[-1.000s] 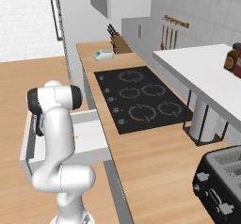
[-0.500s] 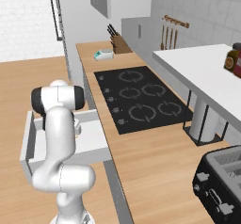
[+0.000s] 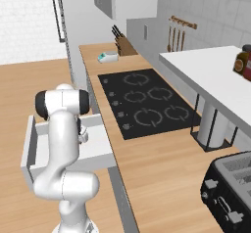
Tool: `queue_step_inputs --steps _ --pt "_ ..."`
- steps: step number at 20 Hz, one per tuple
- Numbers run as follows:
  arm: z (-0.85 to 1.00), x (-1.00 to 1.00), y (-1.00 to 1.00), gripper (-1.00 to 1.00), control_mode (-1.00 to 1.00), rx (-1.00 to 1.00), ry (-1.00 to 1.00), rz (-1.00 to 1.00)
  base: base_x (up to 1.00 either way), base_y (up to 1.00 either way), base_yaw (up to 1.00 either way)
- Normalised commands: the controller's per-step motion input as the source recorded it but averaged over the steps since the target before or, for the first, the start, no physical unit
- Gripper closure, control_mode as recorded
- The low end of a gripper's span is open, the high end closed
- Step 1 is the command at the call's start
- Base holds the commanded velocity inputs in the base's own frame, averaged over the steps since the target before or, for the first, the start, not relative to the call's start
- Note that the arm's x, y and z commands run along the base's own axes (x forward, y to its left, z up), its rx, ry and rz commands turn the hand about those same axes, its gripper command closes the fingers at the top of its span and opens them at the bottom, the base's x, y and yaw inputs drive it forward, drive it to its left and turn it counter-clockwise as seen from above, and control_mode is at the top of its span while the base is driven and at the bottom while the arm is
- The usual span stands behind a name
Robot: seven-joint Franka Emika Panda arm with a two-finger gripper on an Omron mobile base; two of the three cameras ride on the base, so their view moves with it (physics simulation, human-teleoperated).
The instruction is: Take a straw from the drawer in front and place it inside the glass cup on the dining counter.
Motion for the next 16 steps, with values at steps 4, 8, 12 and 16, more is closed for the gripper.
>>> queue_step_inputs --steps 4,8,12,16 --pt "-0.19 0.16 -0.02 -1.0 -1.0 0.0 0.0 -0.07 0.0 0.0 0.0" --pt "-0.1 0.25 0.04 -1.0 -1.0 0.0 0.0 -0.07 0.0 0.0 0.0" --pt "-0.18 0.17 0.09 -1.0 -1.0 0.0 0.0 -0.08 0.0 0.0 0.0" --pt "-0.21 0.01 0.17 -1.0 -1.0 0.0 0.01 -0.08 0.0 0.0 0.0"
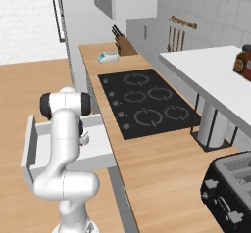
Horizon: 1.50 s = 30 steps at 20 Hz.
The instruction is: Take a straw from the drawer in front and place it inside the glass cup on the dining counter.
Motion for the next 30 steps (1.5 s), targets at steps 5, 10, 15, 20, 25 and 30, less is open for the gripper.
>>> queue_step_inputs --steps 5,10,15,20,25,30 --pt "-0.13 -0.07 0.17 -1.0 -1.0 0.0 0.0 -0.08 0.0 0.0 0.0" --pt "-0.24 -0.03 0.13 -1.0 -1.0 0.0 0.0 -0.1 0.0 0.0 0.0" --pt "-0.37 0.0 0.13 1.0 -1.0 -0.01 0.0 -0.1 0.0 0.0 0.0" --pt "-0.22 0.02 0.0 1.0 -1.0 0.0 0.0 -0.1 0.0 0.0 0.0" --pt "-0.01 0.21 0.0 1.0 -1.0 0.0 0.0 -0.01 0.0 0.0 0.0" --pt "0.21 0.08 0.0 1.0 -1.0 0.0 0.0 0.0 0.0 0.0 0.0"
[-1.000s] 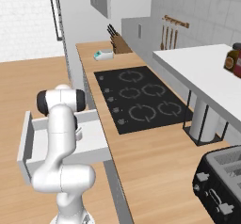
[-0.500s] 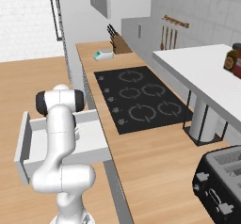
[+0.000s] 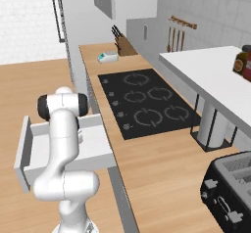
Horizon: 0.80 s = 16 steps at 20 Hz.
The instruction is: Take a straw from the drawer in front and place it inside the glass cup on the dining counter.
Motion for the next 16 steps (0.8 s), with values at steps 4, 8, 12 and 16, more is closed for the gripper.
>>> queue_step_inputs --steps 4,8,12,16 --pt "0.86 -0.21 -0.08 1.0 -1.0 0.01 -0.04 0.0 0.0 0.0 0.0" --pt "1.0 -0.63 -0.28 1.0 -1.0 0.05 -0.14 0.0 0.0 0.0 0.0" --pt "1.0 -0.6 -0.12 1.0 -1.0 0.03 -0.24 0.03 0.0 0.0 0.0" --pt "1.0 -0.33 0.0 1.0 -1.0 0.0 -0.27 0.11 0.0 0.0 0.0"
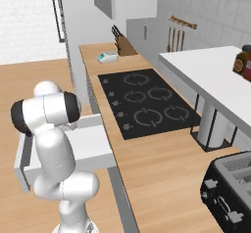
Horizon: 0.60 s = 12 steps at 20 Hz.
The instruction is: Take a straw from the drawer in front and place it inside the glass cup on the dining counter.
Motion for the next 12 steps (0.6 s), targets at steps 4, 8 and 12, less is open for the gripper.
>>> queue_step_inputs --steps 4,8,12 --pt "1.0 -0.06 0.0 1.0 -1.0 0.0 -0.21 0.14 0.0 0.0 0.0" --pt "1.0 0.0 0.0 1.0 -1.0 0.0 -0.14 0.14 0.0 0.0 0.0" --pt "1.0 0.0 0.0 1.0 -1.0 -0.02 -0.16 0.14 0.0 0.0 0.0"
